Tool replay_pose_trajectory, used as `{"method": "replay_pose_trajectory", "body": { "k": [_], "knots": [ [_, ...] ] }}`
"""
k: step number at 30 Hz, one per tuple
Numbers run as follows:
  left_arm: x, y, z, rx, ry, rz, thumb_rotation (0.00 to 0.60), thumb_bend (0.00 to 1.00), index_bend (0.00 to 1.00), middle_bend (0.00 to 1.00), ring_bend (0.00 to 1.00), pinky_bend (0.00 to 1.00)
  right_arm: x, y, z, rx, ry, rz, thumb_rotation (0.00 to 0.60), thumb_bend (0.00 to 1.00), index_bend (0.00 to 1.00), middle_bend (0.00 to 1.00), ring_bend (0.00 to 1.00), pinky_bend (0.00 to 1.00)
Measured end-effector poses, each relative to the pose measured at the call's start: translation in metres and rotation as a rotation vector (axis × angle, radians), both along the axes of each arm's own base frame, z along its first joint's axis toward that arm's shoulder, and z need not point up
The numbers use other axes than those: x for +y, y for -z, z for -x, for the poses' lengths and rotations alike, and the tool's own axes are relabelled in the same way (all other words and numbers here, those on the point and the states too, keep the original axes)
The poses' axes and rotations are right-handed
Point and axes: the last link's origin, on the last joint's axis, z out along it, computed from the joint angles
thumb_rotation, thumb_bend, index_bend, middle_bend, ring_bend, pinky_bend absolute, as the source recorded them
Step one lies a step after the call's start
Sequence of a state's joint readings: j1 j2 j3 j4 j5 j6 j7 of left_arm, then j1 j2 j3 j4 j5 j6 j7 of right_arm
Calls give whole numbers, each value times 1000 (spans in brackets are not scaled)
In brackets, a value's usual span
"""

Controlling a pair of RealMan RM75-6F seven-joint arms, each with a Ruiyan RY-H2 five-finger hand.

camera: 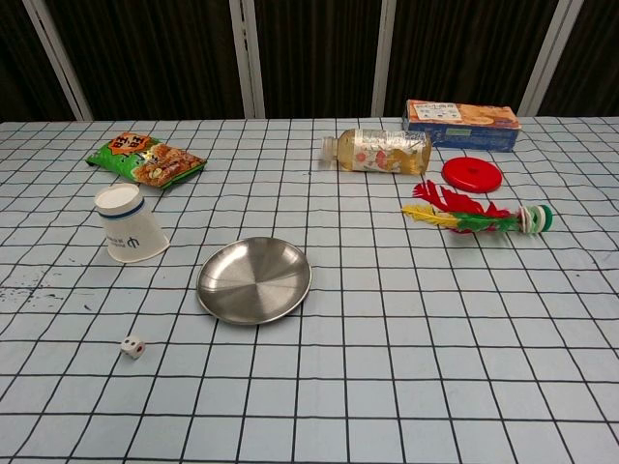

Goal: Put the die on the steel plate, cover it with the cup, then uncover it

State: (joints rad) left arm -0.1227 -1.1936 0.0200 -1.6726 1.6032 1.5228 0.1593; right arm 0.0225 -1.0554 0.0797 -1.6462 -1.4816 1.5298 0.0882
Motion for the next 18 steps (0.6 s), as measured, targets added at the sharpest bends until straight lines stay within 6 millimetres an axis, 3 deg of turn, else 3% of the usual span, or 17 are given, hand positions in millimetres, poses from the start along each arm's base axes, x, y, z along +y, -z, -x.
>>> {"method": "replay_pose_trajectory", "body": {
  "k": [6, 18],
  "knots": [
    [8, 29, -26, 13, 71, 162, 600, 144, 240, 38, 0, 0, -2, -2, 5, -9, 24, 1, 600, 97, 207, 123, 141, 61],
    [40, 96, -85, 269, 200, 359, 600, 205, 284, 30, 0, 0, -1, -7, 9, -18, 52, 24, 600, 96, 207, 124, 142, 61]
  ]
}}
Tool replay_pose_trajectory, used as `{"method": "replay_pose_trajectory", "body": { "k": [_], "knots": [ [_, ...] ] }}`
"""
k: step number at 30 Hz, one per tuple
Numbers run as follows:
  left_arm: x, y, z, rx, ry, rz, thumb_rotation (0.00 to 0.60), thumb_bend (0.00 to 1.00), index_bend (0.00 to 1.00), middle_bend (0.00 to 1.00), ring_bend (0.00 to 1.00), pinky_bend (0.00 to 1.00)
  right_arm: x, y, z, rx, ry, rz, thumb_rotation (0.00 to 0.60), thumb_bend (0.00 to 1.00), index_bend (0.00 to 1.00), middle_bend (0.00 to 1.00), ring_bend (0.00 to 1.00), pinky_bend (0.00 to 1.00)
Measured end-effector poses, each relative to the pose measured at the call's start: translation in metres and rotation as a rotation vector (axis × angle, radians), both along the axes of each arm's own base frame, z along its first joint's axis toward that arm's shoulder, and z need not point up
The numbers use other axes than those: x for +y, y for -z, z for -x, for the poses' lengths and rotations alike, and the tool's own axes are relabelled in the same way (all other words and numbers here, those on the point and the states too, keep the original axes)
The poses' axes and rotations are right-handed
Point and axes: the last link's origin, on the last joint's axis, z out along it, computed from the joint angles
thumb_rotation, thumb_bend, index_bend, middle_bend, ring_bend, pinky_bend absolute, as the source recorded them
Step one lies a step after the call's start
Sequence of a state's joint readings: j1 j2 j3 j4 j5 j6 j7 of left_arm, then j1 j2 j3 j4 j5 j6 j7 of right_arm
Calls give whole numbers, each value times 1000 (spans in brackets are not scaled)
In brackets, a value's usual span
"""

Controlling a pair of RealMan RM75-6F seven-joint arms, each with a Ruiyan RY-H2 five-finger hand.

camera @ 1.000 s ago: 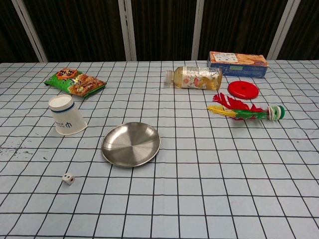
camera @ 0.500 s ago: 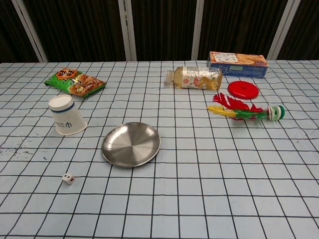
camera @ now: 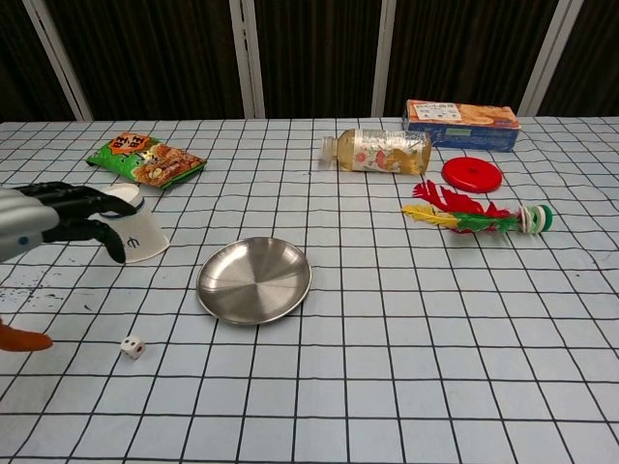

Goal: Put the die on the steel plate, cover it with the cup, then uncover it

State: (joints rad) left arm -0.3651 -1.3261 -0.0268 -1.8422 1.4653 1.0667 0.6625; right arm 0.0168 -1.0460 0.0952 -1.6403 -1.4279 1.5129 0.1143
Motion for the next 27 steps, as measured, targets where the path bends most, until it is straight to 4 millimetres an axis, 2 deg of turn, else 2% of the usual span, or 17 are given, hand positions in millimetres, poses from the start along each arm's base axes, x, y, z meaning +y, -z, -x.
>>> {"method": "replay_pose_trajectory", "body": {
  "k": [11, 17, 27],
  "knots": [
    [17, 42, -17, 72, -56, 116, 600, 261, 320, 31, 0, 0, 1, -3, 3, -5, 17, 11, 600, 96, 207, 124, 142, 61],
    [20, 50, -15, 89, -77, 132, 600, 271, 365, 31, 0, 0, 0, -2, 3, -6, 21, 11, 600, 96, 207, 124, 142, 61],
    [21, 57, -13, 122, -86, 147, 600, 389, 430, 38, 0, 0, 0, -2, 3, -15, 24, 18, 600, 96, 207, 123, 142, 61]
  ]
}}
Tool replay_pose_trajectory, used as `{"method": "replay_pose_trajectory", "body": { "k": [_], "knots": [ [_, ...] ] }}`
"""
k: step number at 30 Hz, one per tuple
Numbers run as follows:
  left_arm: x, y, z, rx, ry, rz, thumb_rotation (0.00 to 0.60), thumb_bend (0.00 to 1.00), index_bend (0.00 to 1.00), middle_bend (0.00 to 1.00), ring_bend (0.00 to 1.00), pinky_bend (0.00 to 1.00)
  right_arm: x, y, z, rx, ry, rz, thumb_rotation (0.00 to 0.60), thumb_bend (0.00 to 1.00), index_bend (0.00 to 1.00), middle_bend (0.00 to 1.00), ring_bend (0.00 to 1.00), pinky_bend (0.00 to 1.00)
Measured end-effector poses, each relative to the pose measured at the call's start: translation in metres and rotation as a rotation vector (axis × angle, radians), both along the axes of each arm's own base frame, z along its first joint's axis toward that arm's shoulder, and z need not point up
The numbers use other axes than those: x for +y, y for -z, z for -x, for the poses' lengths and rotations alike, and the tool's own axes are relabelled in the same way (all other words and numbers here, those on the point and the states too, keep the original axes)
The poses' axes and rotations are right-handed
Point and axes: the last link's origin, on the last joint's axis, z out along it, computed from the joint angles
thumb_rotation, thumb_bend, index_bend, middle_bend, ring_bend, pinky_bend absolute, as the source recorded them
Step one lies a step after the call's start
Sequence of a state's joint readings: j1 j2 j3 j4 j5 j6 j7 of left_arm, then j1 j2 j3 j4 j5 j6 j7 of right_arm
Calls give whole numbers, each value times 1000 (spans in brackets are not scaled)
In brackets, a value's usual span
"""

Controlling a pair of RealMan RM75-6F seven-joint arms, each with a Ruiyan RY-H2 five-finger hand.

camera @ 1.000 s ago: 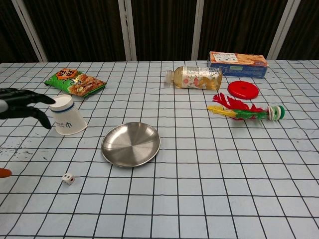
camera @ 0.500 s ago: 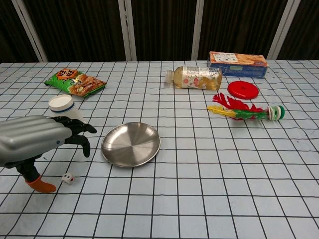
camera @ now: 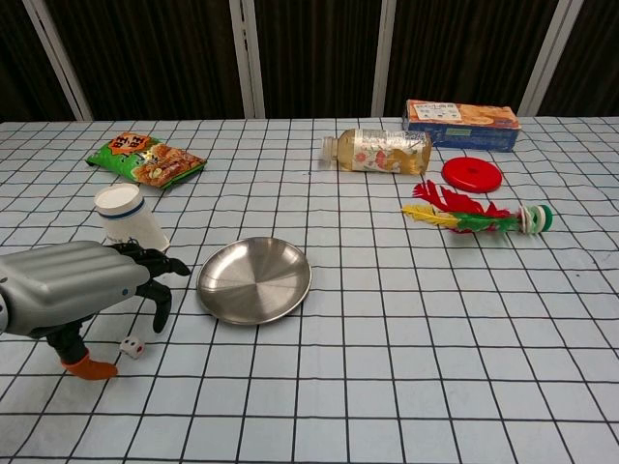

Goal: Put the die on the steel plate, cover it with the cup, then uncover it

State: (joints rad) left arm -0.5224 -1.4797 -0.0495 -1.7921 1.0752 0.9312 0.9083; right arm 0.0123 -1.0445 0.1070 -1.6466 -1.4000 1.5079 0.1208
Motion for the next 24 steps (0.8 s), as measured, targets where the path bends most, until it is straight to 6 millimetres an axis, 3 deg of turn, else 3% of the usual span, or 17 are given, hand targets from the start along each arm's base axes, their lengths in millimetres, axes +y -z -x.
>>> {"method": "replay_pose_trajectory", "body": {
  "k": [5, 24],
  "knots": [
    [1, 3, 2, 14, -6, 5, 600, 435, 454, 51, 0, 0, 0, -1, 1, -4, 2, 4, 600, 96, 207, 123, 142, 61],
    [1, 2, 1, 11, -2, -7, 600, 447, 496, 79, 0, 0, -1, 1, 1, -18, 12, 7, 600, 96, 207, 124, 142, 61]
  ]
}}
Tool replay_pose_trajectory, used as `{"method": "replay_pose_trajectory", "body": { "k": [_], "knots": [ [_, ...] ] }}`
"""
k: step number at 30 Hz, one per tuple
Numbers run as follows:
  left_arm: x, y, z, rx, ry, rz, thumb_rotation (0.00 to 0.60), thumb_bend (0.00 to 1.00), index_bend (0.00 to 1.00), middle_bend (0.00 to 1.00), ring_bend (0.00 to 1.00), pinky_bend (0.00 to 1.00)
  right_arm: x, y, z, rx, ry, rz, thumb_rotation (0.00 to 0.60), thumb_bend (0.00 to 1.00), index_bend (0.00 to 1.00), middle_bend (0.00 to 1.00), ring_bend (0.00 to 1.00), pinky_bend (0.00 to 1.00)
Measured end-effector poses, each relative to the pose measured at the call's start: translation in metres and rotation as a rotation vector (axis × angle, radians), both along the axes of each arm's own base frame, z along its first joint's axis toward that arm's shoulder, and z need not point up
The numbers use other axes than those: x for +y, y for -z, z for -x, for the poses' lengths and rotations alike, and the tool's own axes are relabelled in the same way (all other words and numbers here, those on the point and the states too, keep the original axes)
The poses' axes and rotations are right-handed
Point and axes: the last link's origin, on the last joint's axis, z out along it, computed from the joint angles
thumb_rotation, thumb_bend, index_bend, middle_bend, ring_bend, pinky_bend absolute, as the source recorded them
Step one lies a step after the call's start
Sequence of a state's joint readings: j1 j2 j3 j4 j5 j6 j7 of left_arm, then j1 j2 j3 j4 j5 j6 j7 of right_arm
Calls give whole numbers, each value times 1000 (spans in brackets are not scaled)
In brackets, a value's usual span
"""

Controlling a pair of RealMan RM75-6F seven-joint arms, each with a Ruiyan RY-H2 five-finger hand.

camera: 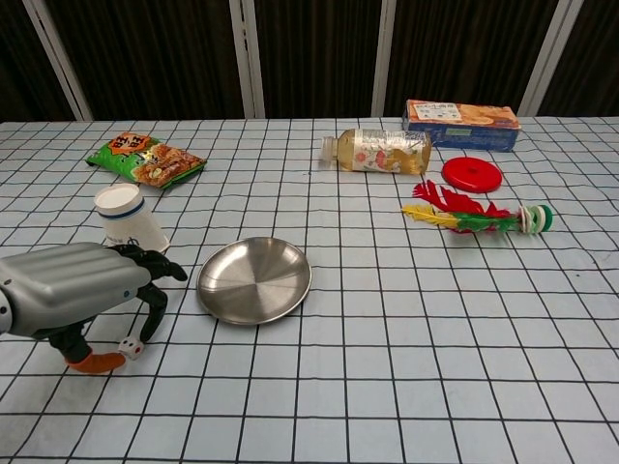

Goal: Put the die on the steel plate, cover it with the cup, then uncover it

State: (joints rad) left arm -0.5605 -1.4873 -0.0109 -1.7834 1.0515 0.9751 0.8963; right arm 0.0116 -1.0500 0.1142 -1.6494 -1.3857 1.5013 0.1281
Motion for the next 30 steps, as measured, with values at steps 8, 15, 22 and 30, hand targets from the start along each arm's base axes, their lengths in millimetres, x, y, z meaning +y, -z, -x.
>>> {"method": "replay_pose_trajectory", "body": {
  "k": [8, 15, 22, 30],
  "knots": [
    [1, -1, 2, 15, 1, -12, 600, 448, 502, 78, 0, 0, 0, 1, 1, -6, 6, -2, 600, 96, 207, 123, 141, 60],
    [0, -1, 4, 29, 0, -11, 600, 458, 503, 84, 0, 0, -1, 2, 1, -7, 11, -3, 600, 96, 207, 124, 142, 61],
    [-1, 0, 4, 26, -6, -7, 600, 496, 523, 105, 0, 0, -2, 2, 1, -8, 16, -1, 600, 96, 207, 124, 142, 61],
    [1, -5, 2, 9, -3, -21, 600, 532, 556, 128, 0, 0, -2, 3, 2, -11, 18, -3, 600, 96, 207, 123, 142, 61]
  ]
}}
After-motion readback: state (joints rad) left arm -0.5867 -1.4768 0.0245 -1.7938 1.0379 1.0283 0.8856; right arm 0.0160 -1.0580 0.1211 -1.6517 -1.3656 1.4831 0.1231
